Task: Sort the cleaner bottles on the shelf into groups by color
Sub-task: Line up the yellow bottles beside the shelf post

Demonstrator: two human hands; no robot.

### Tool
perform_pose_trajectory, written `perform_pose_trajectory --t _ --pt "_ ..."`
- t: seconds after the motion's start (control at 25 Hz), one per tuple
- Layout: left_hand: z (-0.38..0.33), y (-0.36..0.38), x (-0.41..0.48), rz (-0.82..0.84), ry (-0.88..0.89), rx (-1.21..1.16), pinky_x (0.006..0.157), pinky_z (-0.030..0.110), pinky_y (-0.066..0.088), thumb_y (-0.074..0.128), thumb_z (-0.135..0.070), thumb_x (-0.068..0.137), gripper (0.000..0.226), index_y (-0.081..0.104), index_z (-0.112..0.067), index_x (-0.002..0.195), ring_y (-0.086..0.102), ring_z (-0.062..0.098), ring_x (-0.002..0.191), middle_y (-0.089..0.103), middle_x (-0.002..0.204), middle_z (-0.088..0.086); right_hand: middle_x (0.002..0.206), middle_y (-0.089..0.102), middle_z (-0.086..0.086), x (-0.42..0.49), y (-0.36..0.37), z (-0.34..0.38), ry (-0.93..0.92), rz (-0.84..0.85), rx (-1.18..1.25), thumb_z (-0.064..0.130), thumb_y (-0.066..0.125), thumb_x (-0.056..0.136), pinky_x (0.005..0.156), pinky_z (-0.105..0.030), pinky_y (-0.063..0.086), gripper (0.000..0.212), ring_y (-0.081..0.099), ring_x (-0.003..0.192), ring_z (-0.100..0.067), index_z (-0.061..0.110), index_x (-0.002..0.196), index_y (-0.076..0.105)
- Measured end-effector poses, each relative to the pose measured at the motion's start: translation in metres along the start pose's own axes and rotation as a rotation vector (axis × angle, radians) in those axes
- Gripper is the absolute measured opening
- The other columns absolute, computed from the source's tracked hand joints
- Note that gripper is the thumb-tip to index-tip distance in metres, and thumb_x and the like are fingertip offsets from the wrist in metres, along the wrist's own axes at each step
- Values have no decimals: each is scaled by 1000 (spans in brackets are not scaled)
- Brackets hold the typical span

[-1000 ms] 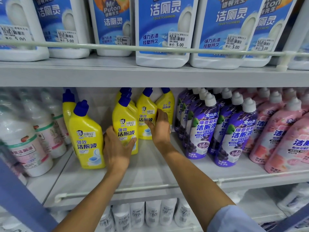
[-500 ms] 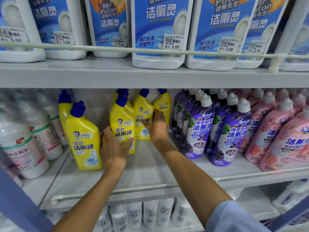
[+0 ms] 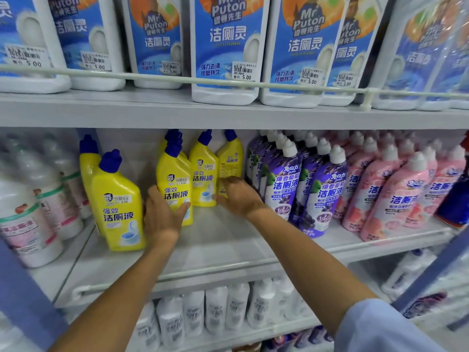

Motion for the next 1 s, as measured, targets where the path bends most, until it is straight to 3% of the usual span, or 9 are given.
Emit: perform_pose_trajectory --t 0.16,0.4,0.68,1.0 --pt "0 -1 0 18 10 -22 78 50 48 90 -32 72 71 41 -4 115 57 43 110 58 117 22 140 51 -15 -27 -4 -3 -47 174 -115 57 55 94 107 -46 43 67 43 133 -35 13 143 45" --pt "-1 -2 -1 33 36 -24 79 51 48 89 -30 73 70 40 -3 115 56 43 112 57 119 22 157 36 -11 -52 -36 3 -65 218 -193 66 45 95 115 -47 36 77 31 145 -33 20 155 30" --pt "1 -1 -3 28 46 -49 80 49 49 89 -30 73 70 40 -3 115 57 42 111 58 119 21 153 42 -11 -22 -65 0 -36 105 -184 64 46 96 105 -53 45 73 40 139 -37 18 152 36" --pt "6 6 4 -17 44 -54 78 44 48 92 -29 69 72 44 -3 116 59 40 109 61 119 20 138 51 -20 63 -99 -11 99 -121 -105 48 54 97 99 -44 48 62 52 126 -38 7 142 44"
Point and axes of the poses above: each hand's wrist, its own x-axis towards the middle knuckle, its own y-axis out of the palm, z = x × y, the point moved 4 cm from there along x, towards the middle knuckle
